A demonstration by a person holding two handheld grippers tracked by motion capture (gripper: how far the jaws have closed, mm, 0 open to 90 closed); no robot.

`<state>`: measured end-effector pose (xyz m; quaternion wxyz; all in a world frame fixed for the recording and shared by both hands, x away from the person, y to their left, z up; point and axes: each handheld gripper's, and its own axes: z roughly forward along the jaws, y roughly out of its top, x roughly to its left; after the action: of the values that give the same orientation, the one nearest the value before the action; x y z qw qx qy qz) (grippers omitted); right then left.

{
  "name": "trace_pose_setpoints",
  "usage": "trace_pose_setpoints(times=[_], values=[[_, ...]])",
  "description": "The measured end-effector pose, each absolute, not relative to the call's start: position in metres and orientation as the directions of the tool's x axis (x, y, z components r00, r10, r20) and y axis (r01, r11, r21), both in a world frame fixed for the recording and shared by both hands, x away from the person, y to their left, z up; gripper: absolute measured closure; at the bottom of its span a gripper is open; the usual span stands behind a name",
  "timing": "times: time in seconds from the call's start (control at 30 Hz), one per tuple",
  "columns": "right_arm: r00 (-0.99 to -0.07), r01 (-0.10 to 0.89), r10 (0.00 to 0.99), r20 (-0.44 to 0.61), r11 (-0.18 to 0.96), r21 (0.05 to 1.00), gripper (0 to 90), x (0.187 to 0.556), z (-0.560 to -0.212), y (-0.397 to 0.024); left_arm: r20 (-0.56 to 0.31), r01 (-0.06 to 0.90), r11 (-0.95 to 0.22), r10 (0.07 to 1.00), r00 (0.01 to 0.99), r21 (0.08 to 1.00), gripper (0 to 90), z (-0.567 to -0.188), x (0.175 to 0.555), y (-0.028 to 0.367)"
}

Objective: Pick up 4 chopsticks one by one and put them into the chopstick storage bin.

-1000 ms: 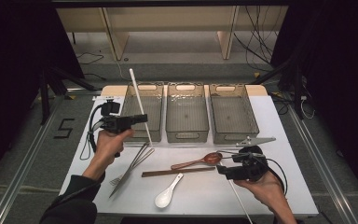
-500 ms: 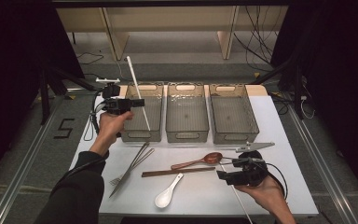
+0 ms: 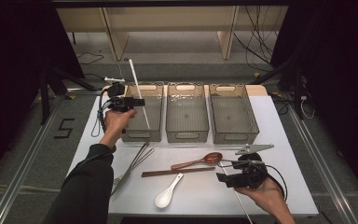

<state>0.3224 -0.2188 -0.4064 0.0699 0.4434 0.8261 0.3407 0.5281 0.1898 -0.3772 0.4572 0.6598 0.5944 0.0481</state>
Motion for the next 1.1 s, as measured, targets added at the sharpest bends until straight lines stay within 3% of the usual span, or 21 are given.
trace_pose_setpoints(times=[0.67, 0.83, 1.1], values=[[-0.6, 0.687, 0.777, 0.194, 0.375, 0.623, 25.5, 0.322, -0.409, -0.222, -0.452, 0.788, 0.125, 0.868, 0.208, 0.602, 82.4, -0.41, 0.536, 0.182], [-0.595, 0.688, 0.78, 0.194, 0.37, 0.624, 25.5, 0.321, -0.408, -0.223, -0.431, 0.781, 0.129, 0.882, 0.191, 0.611, 57.1, -0.406, 0.534, 0.184], [-0.587, 0.695, 0.788, 0.185, 0.374, 0.613, 25.5, 0.322, -0.408, -0.225, -0.41, 0.768, 0.105, 0.886, 0.216, 0.632, 34.7, -0.388, 0.523, 0.186]])
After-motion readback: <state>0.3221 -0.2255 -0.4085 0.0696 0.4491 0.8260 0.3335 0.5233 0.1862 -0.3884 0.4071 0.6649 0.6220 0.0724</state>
